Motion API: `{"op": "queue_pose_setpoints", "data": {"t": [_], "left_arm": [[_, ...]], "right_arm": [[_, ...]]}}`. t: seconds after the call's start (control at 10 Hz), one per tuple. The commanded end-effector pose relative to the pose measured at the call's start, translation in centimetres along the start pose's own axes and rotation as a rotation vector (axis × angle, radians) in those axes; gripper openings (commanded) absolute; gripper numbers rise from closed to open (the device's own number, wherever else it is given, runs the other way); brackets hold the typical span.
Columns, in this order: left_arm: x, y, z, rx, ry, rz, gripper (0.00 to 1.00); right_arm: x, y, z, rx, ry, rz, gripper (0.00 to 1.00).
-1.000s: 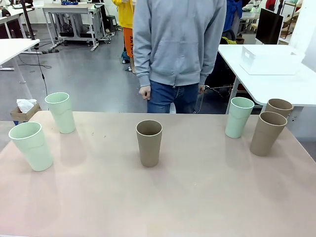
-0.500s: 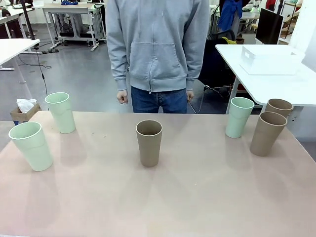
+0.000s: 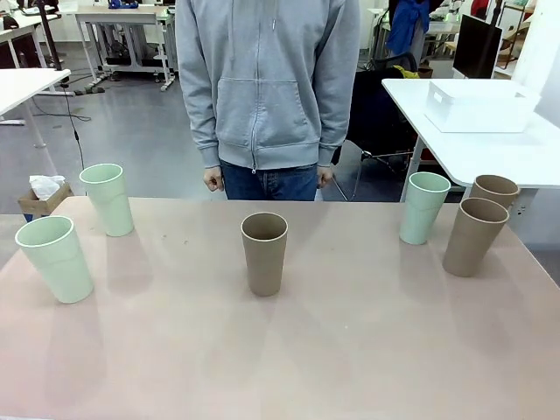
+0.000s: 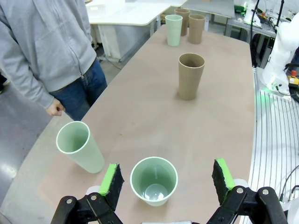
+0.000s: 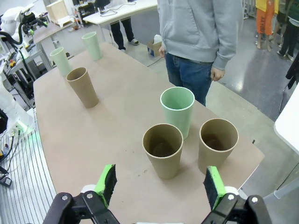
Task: Stack the cups and store them in the basket.
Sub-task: Pick up two Reusable plastic cups , one in each hand.
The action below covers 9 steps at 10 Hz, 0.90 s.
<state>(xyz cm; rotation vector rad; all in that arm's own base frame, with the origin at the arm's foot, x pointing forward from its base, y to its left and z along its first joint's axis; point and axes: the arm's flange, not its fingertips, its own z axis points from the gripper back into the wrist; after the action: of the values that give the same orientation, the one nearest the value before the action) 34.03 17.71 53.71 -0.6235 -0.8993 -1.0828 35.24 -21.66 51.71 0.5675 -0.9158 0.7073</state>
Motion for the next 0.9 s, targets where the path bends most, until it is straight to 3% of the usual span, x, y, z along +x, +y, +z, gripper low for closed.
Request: {"op": "queue_pose_setpoints", "data": {"t": [0.0, 0.8], "left_arm": [[0.07, -0.10, 0.07, -0.007, -0.006, -0.014, 1.00], [0.07, -0.10, 0.07, -0.007, -0.006, -0.014, 1.00]], "right_arm": [[0.26, -0.19, -0.04, 0.000, -0.029, 0.015, 1.00], [0.26, -0.19, -0.04, 0.000, -0.029, 0.015, 1.00]]}}
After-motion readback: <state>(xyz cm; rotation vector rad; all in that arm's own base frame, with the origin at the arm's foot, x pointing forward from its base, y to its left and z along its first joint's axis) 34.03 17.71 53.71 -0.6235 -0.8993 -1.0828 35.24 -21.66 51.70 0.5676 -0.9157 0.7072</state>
